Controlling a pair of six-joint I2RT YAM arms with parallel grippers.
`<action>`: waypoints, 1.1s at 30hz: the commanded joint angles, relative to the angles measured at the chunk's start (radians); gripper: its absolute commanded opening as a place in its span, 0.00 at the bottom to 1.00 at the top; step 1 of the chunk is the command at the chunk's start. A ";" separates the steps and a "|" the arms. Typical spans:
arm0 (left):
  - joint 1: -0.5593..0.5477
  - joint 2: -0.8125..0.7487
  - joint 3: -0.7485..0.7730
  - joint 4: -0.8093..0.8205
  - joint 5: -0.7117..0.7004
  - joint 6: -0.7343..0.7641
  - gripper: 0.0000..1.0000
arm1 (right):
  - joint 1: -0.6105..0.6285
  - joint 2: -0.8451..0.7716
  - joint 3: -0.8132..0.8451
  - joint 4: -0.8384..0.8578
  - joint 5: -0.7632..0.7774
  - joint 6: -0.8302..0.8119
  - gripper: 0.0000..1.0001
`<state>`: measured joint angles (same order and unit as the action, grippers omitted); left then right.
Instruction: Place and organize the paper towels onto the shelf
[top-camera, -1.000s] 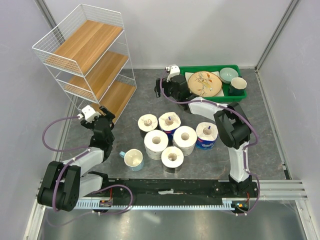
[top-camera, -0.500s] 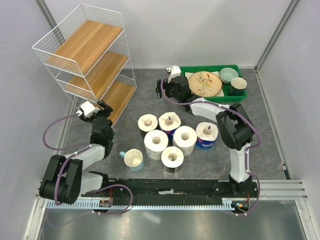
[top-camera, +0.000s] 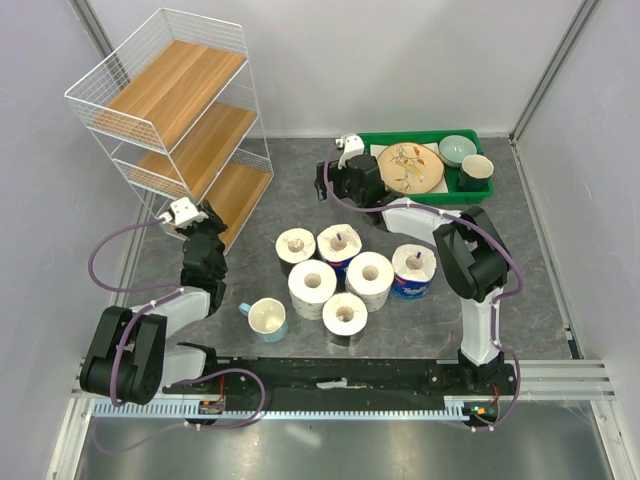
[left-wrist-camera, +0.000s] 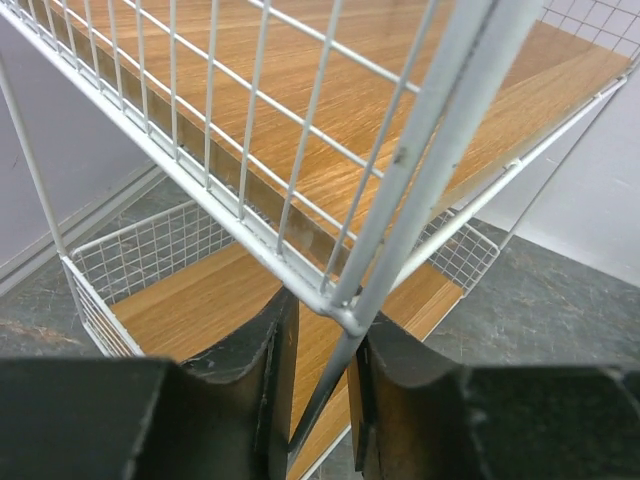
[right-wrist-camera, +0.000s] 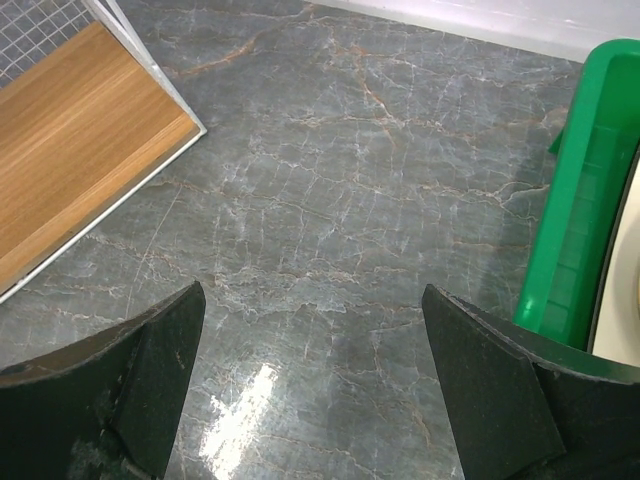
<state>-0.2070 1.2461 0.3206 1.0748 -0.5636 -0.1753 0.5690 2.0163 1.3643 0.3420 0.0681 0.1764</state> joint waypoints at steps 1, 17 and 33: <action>0.001 -0.016 0.008 0.045 0.048 0.028 0.28 | -0.008 -0.064 -0.017 0.040 0.002 -0.005 0.98; 0.021 0.095 0.054 0.051 0.533 -0.009 0.01 | -0.032 -0.113 -0.074 0.049 0.002 -0.003 0.98; 0.014 0.229 0.159 0.088 1.111 -0.069 0.01 | -0.067 -0.140 -0.108 0.065 -0.016 0.018 0.98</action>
<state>-0.1715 1.4322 0.4324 1.1477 0.2665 -0.1059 0.5114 1.9293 1.2697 0.3588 0.0643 0.1867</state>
